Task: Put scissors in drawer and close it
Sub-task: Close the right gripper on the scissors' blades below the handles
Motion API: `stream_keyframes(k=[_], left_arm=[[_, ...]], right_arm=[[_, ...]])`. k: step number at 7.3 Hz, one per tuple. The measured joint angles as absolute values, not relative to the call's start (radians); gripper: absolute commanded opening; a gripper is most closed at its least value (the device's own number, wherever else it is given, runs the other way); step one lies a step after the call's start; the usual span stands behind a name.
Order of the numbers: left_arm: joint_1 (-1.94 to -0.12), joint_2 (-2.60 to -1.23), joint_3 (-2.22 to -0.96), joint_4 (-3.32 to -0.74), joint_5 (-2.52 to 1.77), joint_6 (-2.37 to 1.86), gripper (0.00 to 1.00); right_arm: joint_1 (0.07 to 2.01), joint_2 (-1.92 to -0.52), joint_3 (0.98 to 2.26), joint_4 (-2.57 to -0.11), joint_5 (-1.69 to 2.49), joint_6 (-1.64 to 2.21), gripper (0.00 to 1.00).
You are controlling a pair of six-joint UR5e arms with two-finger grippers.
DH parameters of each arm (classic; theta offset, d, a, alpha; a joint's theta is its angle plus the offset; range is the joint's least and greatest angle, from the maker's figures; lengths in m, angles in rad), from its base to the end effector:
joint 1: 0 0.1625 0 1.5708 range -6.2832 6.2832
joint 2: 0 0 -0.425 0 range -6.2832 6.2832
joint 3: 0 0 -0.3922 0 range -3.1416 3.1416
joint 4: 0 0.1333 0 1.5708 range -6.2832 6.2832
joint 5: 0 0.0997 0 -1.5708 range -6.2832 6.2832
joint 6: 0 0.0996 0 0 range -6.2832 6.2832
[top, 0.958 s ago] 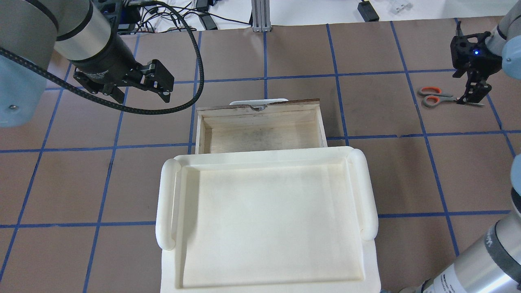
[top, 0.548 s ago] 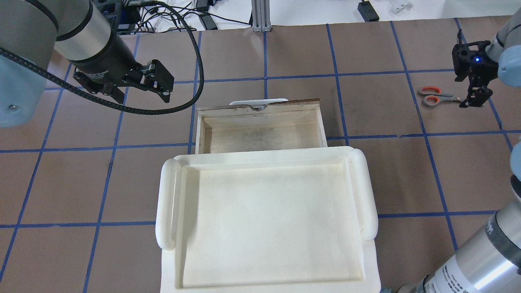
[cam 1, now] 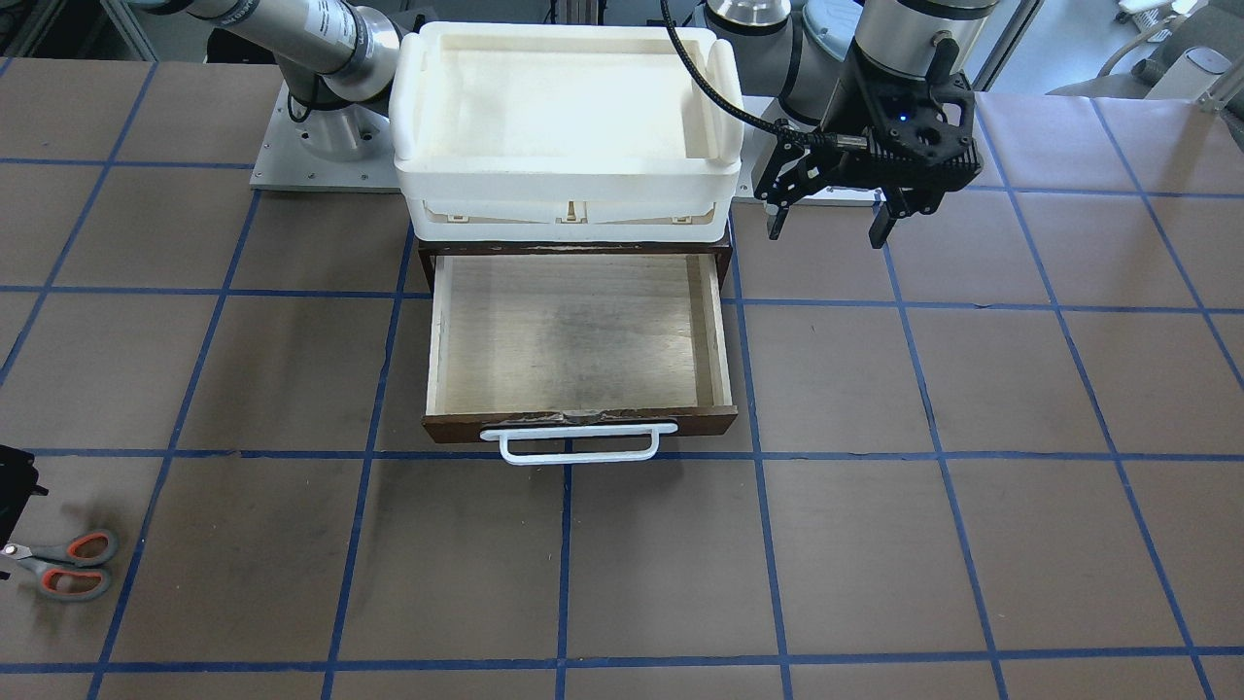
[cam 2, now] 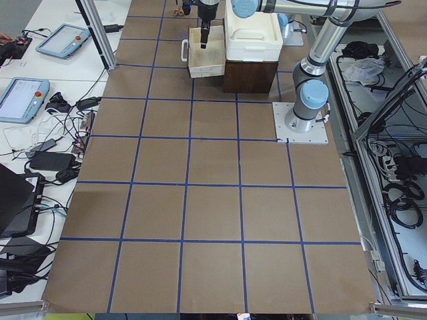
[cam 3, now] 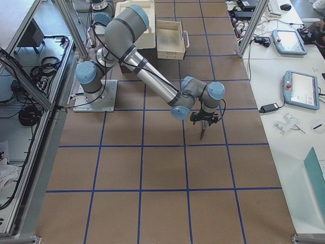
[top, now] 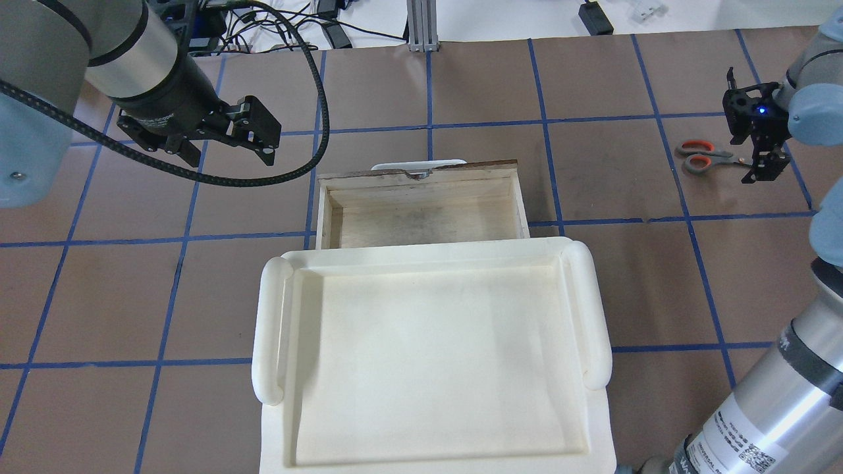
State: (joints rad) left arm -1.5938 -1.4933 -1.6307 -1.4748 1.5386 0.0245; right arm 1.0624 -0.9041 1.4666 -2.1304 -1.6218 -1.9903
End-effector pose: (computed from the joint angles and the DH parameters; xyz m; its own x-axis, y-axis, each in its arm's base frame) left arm -0.1473 -0.4663 0.5055 -0.9983 0.0510 0.0292 0.0473 0.9923 -0.1141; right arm -0.2258 -0.6686 0.1876 -0.0892 -0.9957 -0.0234 -0.9951 0.0881 0.0454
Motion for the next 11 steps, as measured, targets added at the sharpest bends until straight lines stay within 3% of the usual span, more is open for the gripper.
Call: stream_keyframes(k=[4,5,6,8,11], left_arm=[[-1.593,-1.499,-1.631,-1.475,1.531,0.025,1.0],[-1.593,-1.501,-1.631,-1.475,1.531,0.026,1.0],[-1.592,-1.501,-1.631,-1.476,1.531,0.026,1.0],[-1.592,-1.503,-1.631,-1.476,1.531,0.025,1.0],[-1.592,-1.505,-1.631,-1.476,1.527,0.025,1.0]], right_arm=[[1.063,-0.876,1.454,-2.128,-1.598,-2.007,0.99],[1.063,-0.872,1.454,-2.128,-1.587,-2.014,0.85],[1.063,-0.87,1.454,-2.127,-1.576,-2.02,0.51],[1.063,-0.87,1.453,-2.127,-1.567,-2.022,0.0],[1.063,-0.877,1.452,-2.122,-1.575,-2.025,0.0]])
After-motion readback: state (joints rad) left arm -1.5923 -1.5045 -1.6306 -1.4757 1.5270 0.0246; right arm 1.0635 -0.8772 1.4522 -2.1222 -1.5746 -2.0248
